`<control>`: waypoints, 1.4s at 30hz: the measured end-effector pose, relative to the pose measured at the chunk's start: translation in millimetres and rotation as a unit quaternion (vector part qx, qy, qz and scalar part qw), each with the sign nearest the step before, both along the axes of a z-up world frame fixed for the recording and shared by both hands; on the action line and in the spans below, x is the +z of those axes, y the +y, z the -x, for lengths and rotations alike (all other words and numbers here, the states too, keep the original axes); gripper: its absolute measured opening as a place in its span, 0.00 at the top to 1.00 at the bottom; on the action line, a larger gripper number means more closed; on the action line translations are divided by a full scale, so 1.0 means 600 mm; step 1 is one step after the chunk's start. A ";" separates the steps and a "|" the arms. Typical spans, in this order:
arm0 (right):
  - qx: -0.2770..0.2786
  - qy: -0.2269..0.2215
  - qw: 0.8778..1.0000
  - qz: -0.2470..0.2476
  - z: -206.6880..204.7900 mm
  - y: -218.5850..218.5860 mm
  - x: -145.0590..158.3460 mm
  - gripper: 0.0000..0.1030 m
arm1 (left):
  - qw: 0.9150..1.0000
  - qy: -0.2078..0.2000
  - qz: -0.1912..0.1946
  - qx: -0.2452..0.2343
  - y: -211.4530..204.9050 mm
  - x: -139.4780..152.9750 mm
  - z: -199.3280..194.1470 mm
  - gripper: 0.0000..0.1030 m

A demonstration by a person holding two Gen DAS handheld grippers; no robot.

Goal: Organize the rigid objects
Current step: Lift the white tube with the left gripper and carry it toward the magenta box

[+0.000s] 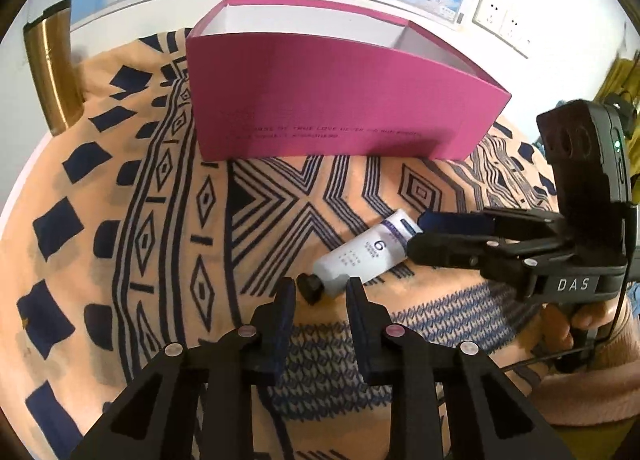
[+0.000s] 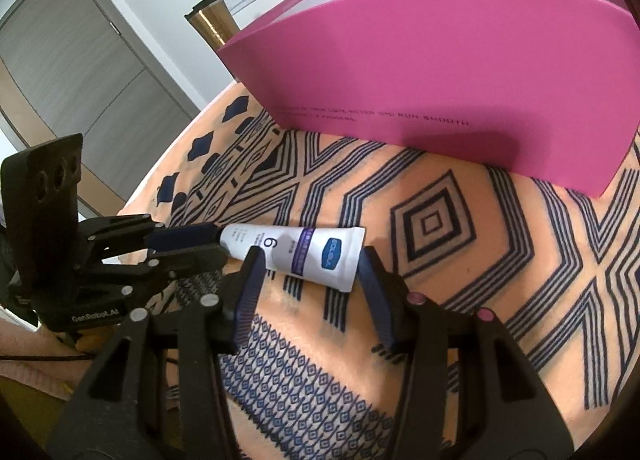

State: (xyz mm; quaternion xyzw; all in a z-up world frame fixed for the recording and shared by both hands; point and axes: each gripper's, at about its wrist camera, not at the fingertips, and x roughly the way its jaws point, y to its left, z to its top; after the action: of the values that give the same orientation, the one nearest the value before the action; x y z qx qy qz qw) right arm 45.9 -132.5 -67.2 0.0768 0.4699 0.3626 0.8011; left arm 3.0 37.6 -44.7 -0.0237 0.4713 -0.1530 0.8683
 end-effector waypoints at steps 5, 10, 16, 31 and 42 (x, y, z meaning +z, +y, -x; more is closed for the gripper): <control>-0.010 0.004 1.000 -0.011 0.003 -0.007 -0.002 0.50 | 1.000 0.005 0.005 0.010 0.004 -0.005 -0.001 0.75; -0.012 0.008 1.000 -0.019 0.005 -0.007 -0.002 0.50 | 1.000 0.000 -0.001 0.004 -0.003 -0.004 0.002 0.75; -0.018 0.008 1.000 -0.018 0.006 -0.007 -0.001 0.50 | 1.000 -0.004 -0.003 0.004 -0.005 -0.001 -0.001 0.75; -0.037 0.010 0.999 -0.024 0.009 -0.021 0.000 0.50 | 1.000 -0.011 0.003 -0.002 -0.005 -0.002 -0.019 0.75; -0.041 0.010 0.999 -0.023 0.009 -0.018 -0.001 0.50 | 1.000 -0.018 -0.007 -0.002 -0.005 -0.001 -0.022 0.75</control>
State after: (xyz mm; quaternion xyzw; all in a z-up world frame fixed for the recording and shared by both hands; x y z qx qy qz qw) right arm 40.5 -143.4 -68.0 0.1179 0.4660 0.3394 0.8086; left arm 16.2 34.4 -45.2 -0.0136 0.4571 -0.1515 0.8763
